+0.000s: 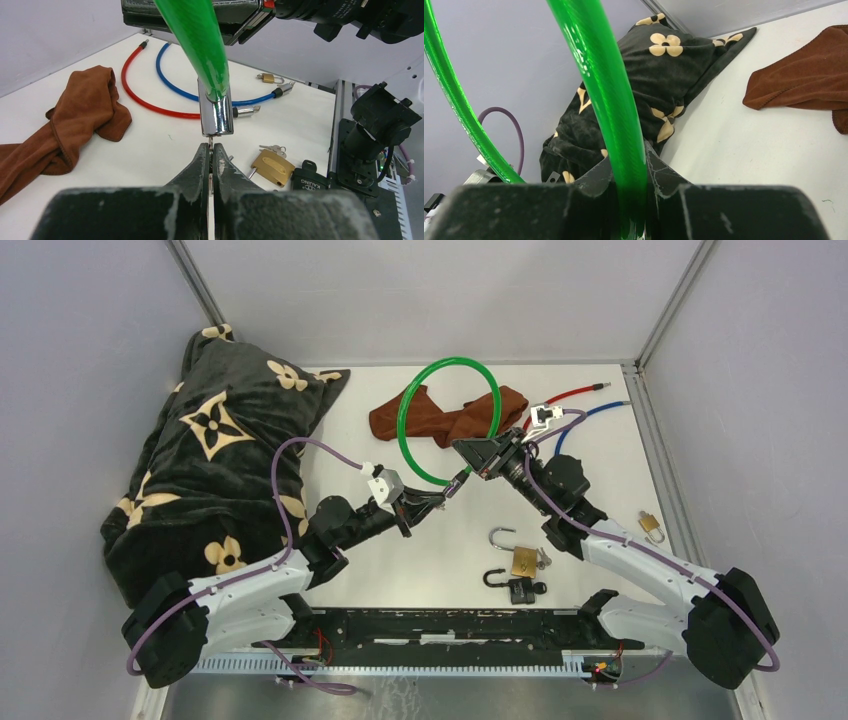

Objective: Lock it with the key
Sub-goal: Place the key at the center of the board, then place the lock at the center of the board.

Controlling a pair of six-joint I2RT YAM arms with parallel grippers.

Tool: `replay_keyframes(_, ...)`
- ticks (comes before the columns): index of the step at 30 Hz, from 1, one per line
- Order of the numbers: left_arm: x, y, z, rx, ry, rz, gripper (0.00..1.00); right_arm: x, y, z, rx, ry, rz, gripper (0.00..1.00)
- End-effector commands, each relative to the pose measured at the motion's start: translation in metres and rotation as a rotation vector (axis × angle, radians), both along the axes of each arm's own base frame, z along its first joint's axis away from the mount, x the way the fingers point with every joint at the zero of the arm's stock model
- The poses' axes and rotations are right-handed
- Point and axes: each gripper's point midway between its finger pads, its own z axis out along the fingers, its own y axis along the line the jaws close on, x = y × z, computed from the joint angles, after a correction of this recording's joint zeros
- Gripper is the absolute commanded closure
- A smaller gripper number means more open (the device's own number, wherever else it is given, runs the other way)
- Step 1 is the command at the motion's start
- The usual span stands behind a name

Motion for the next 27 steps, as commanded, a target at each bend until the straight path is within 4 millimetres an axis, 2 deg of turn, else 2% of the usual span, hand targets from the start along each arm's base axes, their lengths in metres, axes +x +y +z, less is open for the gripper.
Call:
replay_keyframes(1, -0.001, 0.002, 0.014, -0.007, -0.065, 0.007, 0.98, -0.011, -0.009, 0.066, 0.127, -0.144, -0.009, 1.00)
replay_keyframes(4, -0.004, 0.009, -0.012, 0.049, 0.003, 0.021, 0.98, -0.007, -0.020, 0.076, 0.121, -0.167, -0.052, 1.00)
replay_keyframes(8, -0.014, 0.024, -0.058, 0.136, 0.100, 0.038, 0.98, 0.000, -0.047, 0.101, 0.115, -0.226, -0.152, 1.00)
replay_keyframes(12, -0.026, 0.032, -0.075, 0.154, 0.123, 0.018, 0.98, 0.006, -0.074, 0.121, 0.095, -0.273, -0.267, 1.00)
replay_keyframes(14, -0.023, 0.039, -0.079, 0.146, 0.152, 0.057, 0.98, 0.006, -0.080, 0.123, 0.078, -0.280, -0.292, 1.00)
replay_keyframes(17, -0.006, 0.057, -0.094, 0.110, 0.308, 0.190, 0.98, 0.009, -0.076, 0.108, 0.026, -0.253, -0.282, 1.00)
replay_keyframes(20, 0.007, 0.076, -0.105, 0.073, 0.409, 0.304, 0.98, 0.014, -0.067, 0.078, -0.061, -0.187, -0.249, 1.00)
replay_keyframes(22, 0.012, 0.079, -0.105, 0.051, 0.442, 0.330, 0.98, 0.016, -0.058, 0.063, -0.109, -0.157, -0.211, 1.00)
replay_keyframes(24, 0.006, 0.073, -0.108, 0.050, 0.477, 0.287, 0.98, 0.016, -0.047, 0.050, -0.143, -0.135, -0.153, 1.00)
replay_keyframes(26, 0.002, 0.070, -0.116, 0.059, 0.522, 0.273, 0.98, 0.015, -0.035, 0.038, -0.172, -0.110, -0.100, 1.00)
replay_keyframes(27, 0.007, 0.074, -0.121, 0.059, 0.539, 0.314, 0.98, 0.014, -0.030, 0.031, -0.190, -0.095, -0.074, 1.00)
